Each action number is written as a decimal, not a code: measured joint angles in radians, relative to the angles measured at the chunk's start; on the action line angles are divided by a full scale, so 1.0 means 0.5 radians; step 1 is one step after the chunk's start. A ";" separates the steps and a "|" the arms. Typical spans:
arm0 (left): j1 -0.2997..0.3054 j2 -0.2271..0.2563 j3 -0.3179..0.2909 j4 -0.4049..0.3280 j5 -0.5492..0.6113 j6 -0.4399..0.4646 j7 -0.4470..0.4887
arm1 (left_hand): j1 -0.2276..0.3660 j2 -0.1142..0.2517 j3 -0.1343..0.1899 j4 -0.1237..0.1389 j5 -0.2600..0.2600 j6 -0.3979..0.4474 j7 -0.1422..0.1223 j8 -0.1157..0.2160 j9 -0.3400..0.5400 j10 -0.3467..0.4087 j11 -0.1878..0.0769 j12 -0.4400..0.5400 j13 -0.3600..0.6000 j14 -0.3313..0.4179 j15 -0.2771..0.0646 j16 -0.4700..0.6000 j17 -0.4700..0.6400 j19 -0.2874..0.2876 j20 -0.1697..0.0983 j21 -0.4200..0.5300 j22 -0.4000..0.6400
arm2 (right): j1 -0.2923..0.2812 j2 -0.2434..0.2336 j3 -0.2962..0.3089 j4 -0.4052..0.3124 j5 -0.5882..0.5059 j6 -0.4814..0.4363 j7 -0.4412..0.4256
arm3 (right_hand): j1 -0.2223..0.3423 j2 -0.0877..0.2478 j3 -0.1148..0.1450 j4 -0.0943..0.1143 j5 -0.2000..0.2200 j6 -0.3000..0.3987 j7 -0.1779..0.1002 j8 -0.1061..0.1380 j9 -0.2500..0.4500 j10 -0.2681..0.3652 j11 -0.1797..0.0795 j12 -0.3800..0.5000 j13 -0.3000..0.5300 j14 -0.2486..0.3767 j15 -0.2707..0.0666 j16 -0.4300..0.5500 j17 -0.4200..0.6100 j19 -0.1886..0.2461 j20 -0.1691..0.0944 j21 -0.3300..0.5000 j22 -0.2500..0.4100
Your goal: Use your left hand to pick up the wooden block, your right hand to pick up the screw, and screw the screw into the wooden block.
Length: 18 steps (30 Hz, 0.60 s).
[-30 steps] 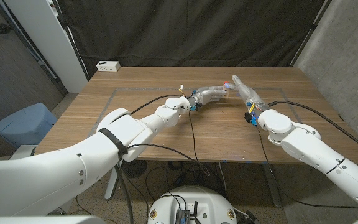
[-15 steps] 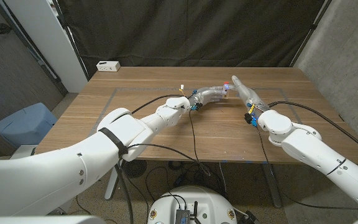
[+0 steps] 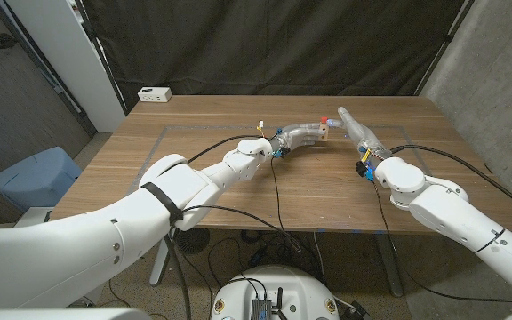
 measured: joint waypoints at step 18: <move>0.016 0.005 0.000 -0.004 0.004 -0.054 -0.042 | 0.003 -0.004 -0.003 -0.003 0.001 0.002 -0.002 0.000 0.001 0.000 0.000 -0.006 0.000 0.000 0.000 0.000 0.000 0.000 0.000 0.000 0.000 | 0.029 -0.005 0.030 0.066 0.024 0.018 0.020 | 0.000 0.000 0.000 0.000 0.000 -0.052 0.016 -0.022 0.000 -0.011 0.011 0.000 0.000 0.000 0.000 0.000 0.000 0.000 0.000 0.000 0.000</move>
